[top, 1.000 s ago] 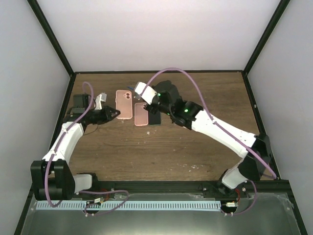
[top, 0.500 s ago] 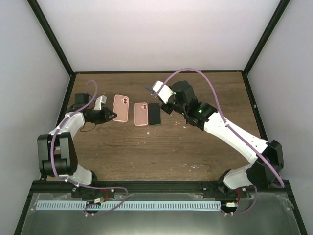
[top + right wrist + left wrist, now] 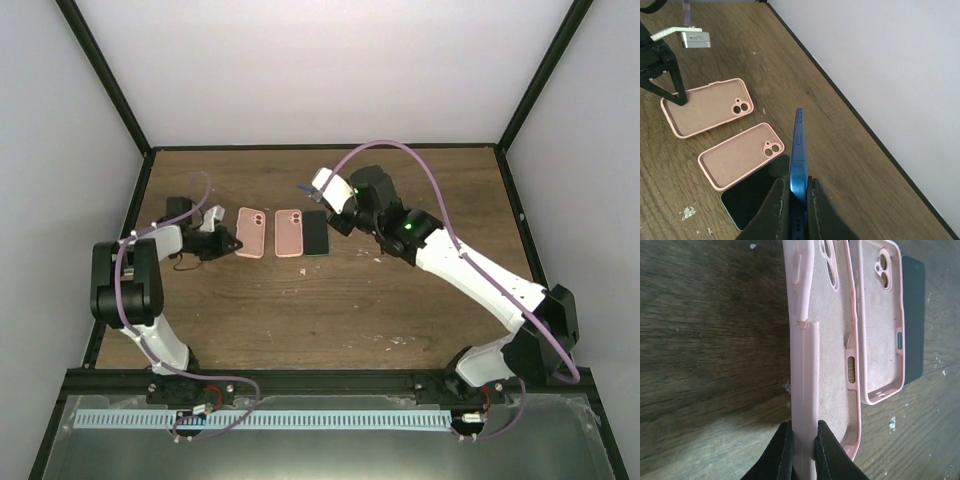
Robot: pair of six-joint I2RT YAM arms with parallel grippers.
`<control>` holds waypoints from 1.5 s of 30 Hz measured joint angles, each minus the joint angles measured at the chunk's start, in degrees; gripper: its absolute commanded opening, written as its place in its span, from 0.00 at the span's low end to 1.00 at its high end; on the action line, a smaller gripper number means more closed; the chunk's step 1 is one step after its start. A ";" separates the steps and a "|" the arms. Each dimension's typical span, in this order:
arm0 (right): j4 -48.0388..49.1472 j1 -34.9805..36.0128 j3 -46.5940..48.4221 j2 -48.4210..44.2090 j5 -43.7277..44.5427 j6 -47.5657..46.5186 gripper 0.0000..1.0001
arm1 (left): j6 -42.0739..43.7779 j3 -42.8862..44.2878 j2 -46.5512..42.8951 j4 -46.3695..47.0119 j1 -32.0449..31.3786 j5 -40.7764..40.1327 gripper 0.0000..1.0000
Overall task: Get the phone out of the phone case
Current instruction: Place the phone case at the center of the board.
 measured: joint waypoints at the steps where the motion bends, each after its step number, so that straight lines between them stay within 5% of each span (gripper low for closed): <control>1: -0.07 0.00 0.00 0.09 -0.02 0.00 0.01 | -0.11 0.00 0.66 0.33 -0.20 -0.04 0.00; 10: -0.04 0.00 0.00 0.22 -0.02 0.20 0.01 | -1.16 2.56 5.86 2.56 -4.04 -1.22 0.00; 13: -0.07 0.00 0.00 0.22 -0.04 0.26 0.01 | -1.73 3.30 6.75 2.75 -4.68 -1.95 0.08; 21: -0.04 0.00 0.00 0.63 -0.57 0.59 0.01 | -3.61 3.58 7.08 3.17 -5.11 -3.32 0.50; 23: -0.02 0.00 0.00 1.03 -0.72 0.61 0.01 | -3.72 3.80 7.02 3.54 -5.18 -2.99 0.53; 25: -0.04 0.00 0.00 1.66 -0.83 0.61 0.01 | -4.02 4.07 6.73 3.69 -5.35 -3.39 0.75; 29: 0.04 0.00 0.39 3.56 -0.44 0.57 0.01 | -3.63 3.98 4.92 3.93 -5.55 -4.94 0.98; 45: 12.52 5.79 0.83 9.92 10.78 -11.74 0.01 | -3.48 3.26 -8.09 -1.97 1.81 -3.28 1.00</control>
